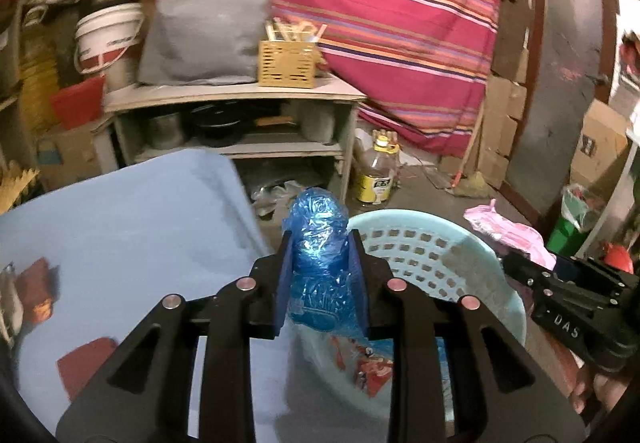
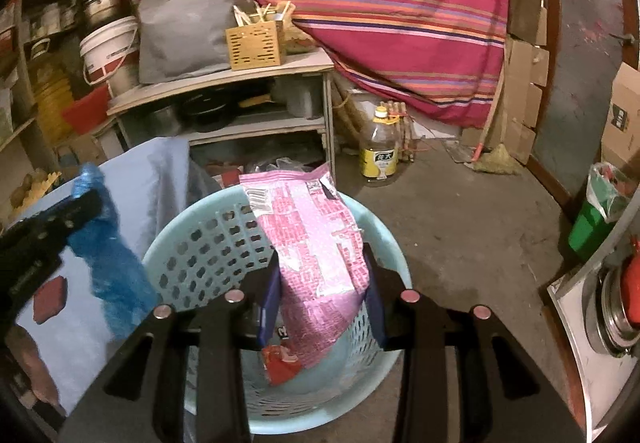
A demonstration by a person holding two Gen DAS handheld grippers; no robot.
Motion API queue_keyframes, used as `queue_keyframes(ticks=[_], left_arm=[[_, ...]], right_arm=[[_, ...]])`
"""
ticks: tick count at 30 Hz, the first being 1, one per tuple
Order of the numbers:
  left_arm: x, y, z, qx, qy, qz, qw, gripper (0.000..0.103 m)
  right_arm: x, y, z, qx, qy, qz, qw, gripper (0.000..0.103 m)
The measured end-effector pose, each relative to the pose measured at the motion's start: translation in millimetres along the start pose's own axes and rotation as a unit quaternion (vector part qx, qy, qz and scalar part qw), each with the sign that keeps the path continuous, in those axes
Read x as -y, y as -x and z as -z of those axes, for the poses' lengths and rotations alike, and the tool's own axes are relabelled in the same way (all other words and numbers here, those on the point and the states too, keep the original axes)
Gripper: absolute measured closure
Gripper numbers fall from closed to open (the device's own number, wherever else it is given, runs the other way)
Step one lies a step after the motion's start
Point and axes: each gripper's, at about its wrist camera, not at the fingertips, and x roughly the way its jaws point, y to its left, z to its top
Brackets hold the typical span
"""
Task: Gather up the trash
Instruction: 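Carry both items over the blue basket and open both tools to drop them, then grasp the black cup with the left tool while right grasps the brown scouring pad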
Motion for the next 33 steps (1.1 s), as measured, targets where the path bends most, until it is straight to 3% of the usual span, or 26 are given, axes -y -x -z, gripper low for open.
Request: queue_keyframes(ticks=[3,4,5,7,19,23,26,29,33], left_arm=[[12.7,-10.1,-2.4,-0.006,-0.01,0.0,0.9999,0.074],[12.8,-12.1,-3.4,-0.009,-0.011,-0.001,0.9999,0.064],[12.5,-14.1,-4.2,-0.014,-0.011,-0.003,0.9998,0.04],[11.8,-14.3,-5.3,-0.012,-0.008,-0.021,0.9997,0.018],[-36.9,15.7,-3.2,-0.006,0.0,-0.054,0.9985,0.006],[-59.2,28.5,-4.3,-0.002,0.013,-0.068,0.9976,0.006],[-78.7,42.7,-4.1,0.006,0.031,-0.075,0.9967,0.006],[-91.6,54.6,-1.0,0.012,0.032,-0.084,0.9959,0.006],[-115.2,74.9,7.9,0.015,0.035,-0.103,0.9939,0.006]], right_arm=[[6.0,-2.0,2.3,-0.004,-0.007,0.0,1.0,0.066],[6.7,-3.9,2.2,-0.006,-0.009,-0.001,1.0,0.066],[6.9,-4.4,3.3,-0.007,-0.01,0.0,1.0,0.066],[7.9,-6.0,4.1,-0.009,-0.011,0.001,1.0,0.066],[-10.6,-16.5,1.6,-0.011,-0.003,-0.005,1.0,0.063],[-23.2,-20.3,-0.5,-0.007,-0.004,0.005,1.0,0.032],[-30.8,-18.2,-2.5,-0.002,0.001,0.014,1.0,0.024],[-35.5,-16.1,-2.5,0.001,0.003,0.025,1.0,0.023],[-45.4,-7.7,-2.1,0.012,-0.004,0.024,1.0,0.009]])
